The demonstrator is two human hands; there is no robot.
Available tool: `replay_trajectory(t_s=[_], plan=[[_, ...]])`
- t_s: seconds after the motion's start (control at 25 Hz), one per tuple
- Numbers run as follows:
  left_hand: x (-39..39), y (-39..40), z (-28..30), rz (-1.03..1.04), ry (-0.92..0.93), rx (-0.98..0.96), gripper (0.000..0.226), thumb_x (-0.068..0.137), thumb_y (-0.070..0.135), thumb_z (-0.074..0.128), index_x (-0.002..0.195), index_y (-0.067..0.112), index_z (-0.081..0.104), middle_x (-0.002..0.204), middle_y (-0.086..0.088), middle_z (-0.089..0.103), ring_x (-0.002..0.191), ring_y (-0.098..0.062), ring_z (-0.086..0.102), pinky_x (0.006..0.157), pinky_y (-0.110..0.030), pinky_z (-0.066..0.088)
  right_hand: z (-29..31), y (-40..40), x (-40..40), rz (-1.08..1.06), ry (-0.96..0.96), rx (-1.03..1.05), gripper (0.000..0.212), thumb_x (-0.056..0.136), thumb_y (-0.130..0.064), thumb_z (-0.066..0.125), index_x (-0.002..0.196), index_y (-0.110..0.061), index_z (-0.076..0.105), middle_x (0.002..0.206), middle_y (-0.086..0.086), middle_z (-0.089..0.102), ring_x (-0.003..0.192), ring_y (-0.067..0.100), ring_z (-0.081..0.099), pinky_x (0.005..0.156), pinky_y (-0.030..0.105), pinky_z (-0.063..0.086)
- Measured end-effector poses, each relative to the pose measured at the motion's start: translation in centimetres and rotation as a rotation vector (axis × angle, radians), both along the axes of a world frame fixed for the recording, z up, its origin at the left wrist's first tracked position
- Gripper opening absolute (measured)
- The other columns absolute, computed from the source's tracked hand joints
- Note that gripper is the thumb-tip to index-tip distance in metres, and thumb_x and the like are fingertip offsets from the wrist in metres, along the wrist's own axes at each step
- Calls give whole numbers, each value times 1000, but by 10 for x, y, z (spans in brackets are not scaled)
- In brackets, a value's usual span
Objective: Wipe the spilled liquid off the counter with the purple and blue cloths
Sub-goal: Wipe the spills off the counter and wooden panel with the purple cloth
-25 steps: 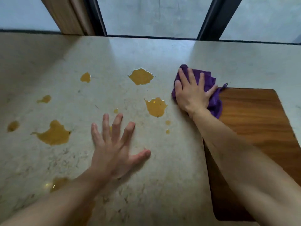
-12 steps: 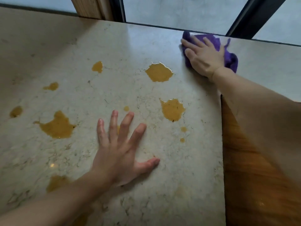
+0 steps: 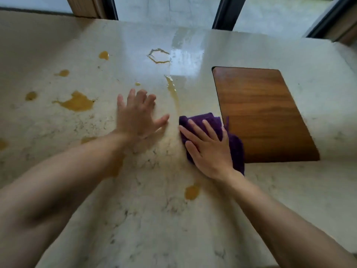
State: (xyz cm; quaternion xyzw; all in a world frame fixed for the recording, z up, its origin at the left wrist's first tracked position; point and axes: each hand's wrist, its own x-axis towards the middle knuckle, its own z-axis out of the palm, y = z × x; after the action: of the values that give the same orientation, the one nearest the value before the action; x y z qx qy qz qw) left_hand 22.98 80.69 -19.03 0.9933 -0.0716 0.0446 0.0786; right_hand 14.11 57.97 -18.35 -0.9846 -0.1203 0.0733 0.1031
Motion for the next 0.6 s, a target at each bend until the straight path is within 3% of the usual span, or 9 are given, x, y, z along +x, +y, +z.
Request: replay_trajectory(t_s=[0.12, 0.28, 0.44, 0.6], plan=[[-33, 10, 18, -3, -19, -25, 80, 84, 77, 21, 138, 21, 42, 150, -10, 38, 144, -32, 28, 116, -65, 15, 2, -4, -126, -96, 11, 18, 48, 100, -59, 4, 148, -61, 8, 162, -25, 6, 153, 12, -2, 119, 59, 1], [-62, 43, 32, -28, 3, -27, 77, 85, 75, 21, 142, 26, 37, 151, -7, 36, 145, -30, 28, 117, -65, 12, 2, 39, -235, -386, 13, 38, 50, 101, -55, 11, 149, -53, 23, 159, -20, 20, 151, 18, 17, 117, 63, 11], [-49, 58, 26, -35, 62, 33, 69, 85, 74, 28, 141, 34, 30, 153, -7, 29, 146, -35, 23, 114, -67, 15, -2, 106, -241, -384, 8, 11, 49, 102, -50, 22, 150, -48, 28, 159, -16, 28, 148, 23, 26, 113, 69, 17], [-1, 74, 13, -66, 120, 70, 68, 86, 75, 39, 142, 36, 30, 158, -8, 21, 147, -42, 16, 113, -69, 20, -13, 122, -171, -379, -14, -12, 51, 102, -51, 19, 152, -51, 14, 162, -17, 15, 152, 23, 12, 114, 70, 6]])
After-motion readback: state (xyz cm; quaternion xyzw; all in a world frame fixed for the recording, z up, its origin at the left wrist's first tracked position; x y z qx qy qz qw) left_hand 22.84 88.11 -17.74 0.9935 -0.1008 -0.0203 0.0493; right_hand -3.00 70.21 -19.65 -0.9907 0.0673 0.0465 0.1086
